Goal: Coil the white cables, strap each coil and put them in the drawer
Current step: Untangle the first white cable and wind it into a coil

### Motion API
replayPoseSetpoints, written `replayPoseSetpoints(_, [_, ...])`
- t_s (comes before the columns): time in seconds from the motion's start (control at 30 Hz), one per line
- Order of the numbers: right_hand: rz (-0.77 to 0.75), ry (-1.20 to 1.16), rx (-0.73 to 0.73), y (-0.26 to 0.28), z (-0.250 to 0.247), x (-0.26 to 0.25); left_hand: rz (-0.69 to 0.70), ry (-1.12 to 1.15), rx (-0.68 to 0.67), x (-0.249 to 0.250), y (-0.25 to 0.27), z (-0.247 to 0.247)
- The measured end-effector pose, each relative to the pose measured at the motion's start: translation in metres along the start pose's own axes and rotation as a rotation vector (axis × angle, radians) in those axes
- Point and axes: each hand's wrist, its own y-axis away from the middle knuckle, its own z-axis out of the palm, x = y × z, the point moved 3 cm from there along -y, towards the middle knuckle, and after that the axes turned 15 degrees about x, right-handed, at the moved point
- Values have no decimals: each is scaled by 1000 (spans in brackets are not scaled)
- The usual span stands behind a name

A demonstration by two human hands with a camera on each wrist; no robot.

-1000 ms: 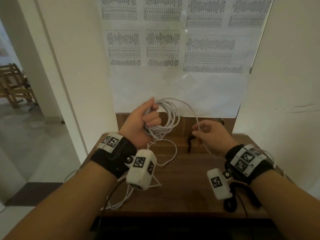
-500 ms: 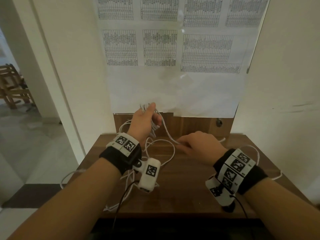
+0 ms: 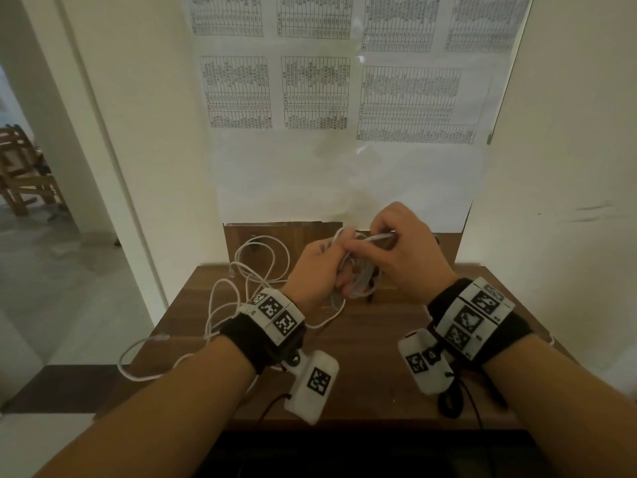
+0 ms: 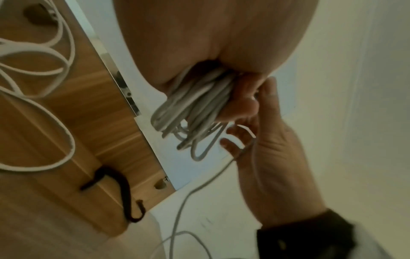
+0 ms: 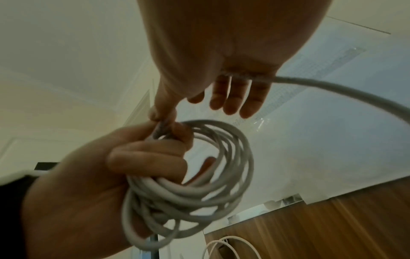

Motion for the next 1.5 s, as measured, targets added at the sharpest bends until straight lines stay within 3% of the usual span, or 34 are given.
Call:
replayPoseSetpoints(0.1, [211,-32,-84,5,5,6,-142,188,-55,5,4,4])
replayPoseSetpoints(0.2, [327,-169,-195,10,12,5,-416,472,-210,12,10,8])
replayPoseSetpoints(0.3, [335,-281,-96,9,15,0,-501,601,-305,17,11,6])
replayPoseSetpoints(0.47, [319,-190,73,6,18,-4,-550,707,-177,17,11,7])
replayPoseSetpoints(0.6, [383,-189,133,4,15,-1,-509,808,-127,17,19,10])
replayPoseSetpoints(0.83, [430,-209,144,7,18,-4,-437,652,12,18,16,13])
replayPoseSetpoints(1.0, [344,-185,-40,8,14,-3,-461,594,-6,13,12,7])
replayPoseSetpoints(1.17, [472,-300,-141,16,2,11,-513,767,-8,23,-4,-16])
replayPoseSetpoints(1.33, [469,-79,-193,28,2,45,-461,897,131,40,-24,-40])
replayPoseSetpoints(1.5, [177,345,-295,35,8,48,-339,768,348,39,-36,-46])
